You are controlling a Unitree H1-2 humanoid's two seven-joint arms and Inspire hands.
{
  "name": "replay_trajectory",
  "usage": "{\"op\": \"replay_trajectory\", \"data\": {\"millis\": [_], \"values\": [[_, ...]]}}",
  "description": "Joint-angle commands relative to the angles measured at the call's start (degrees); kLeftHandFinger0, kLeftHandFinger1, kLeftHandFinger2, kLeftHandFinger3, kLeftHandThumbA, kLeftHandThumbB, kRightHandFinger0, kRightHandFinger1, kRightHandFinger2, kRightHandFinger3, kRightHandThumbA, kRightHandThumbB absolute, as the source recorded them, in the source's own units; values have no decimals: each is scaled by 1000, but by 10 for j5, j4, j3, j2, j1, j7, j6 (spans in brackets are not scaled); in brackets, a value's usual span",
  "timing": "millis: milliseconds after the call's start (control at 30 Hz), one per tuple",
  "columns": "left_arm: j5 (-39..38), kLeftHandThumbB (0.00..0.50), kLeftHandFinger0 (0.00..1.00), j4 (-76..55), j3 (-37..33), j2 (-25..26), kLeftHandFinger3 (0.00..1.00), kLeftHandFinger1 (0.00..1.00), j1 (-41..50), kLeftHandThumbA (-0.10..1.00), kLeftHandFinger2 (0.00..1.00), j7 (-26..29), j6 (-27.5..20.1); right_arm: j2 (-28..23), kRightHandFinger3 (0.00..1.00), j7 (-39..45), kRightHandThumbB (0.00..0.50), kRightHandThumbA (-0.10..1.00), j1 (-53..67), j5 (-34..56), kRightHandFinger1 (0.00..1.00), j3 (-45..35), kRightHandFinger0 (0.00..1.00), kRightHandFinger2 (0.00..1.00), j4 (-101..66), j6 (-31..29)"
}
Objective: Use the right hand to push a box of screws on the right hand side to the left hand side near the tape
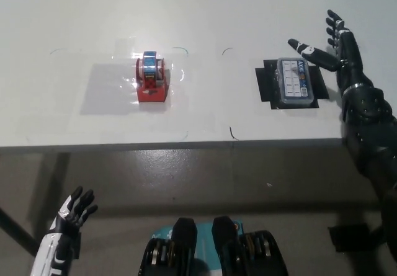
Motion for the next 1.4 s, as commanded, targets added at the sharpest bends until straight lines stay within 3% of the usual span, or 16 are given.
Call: {"op": "replay_trajectory", "data": {"millis": [0, 33, 200, 667, 733, 933, 967, 1233, 1367], "values": [[-13, 153, 1000, -23, -3, 14, 1000, 1000, 7, 954, 1000, -16, -22, -12, 1000, -18, 205, 1000, -27, 21, 1000, -7, 1000, 1000, 21, 7], [-14, 154, 1000, -24, -3, 15, 1000, 1000, 8, 955, 1000, -16, -22, -12, 1000, -15, 189, 1000, -24, 27, 1000, -9, 1000, 1000, 25, 11], [-25, 150, 1000, -33, -4, 20, 1000, 1000, 5, 949, 1000, -21, -11, -11, 1000, -25, 220, 1000, -7, 27, 1000, -4, 1000, 1000, 36, 26], [-33, 155, 1000, -28, -10, 16, 1000, 1000, -5, 915, 1000, -24, -12, 8, 1000, 11, 195, 1000, 27, 63, 1000, -30, 1000, 1000, 41, 34], [-34, 176, 1000, -35, -12, 15, 1000, 1000, -2, 902, 1000, -24, -2, 24, 1000, 12, 224, 1000, 37, 58, 1000, -23, 1000, 1000, 43, 40], [-34, 183, 1000, -39, -12, 14, 1000, 1000, -2, 901, 1000, -24, 3, 37, 1000, 16, 217, 1000, 37, 66, 1000, -24, 1000, 1000, 44, 53], [-35, 193, 1000, -47, -13, 13, 1000, 1000, -4, 887, 1000, -21, 19, 52, 1000, 34, 276, 1000, 35, 77, 1000, -32, 1000, 1000, 44, 51], [-30, 189, 1000, -52, -10, 14, 1000, 1000, -7, 818, 1000, -20, 30, 80, 1000, 32, 283, 1000, 30, 65, 1000, -14, 1000, 1000, 44, 49], [-26, 186, 1000, -62, -4, 17, 1000, 1000, -8, 788, 1000, -18, 36, 97, 1000, 31, 258, 1000, 26, 66, 1000, -13, 1000, 1000, 44, 57]]}}
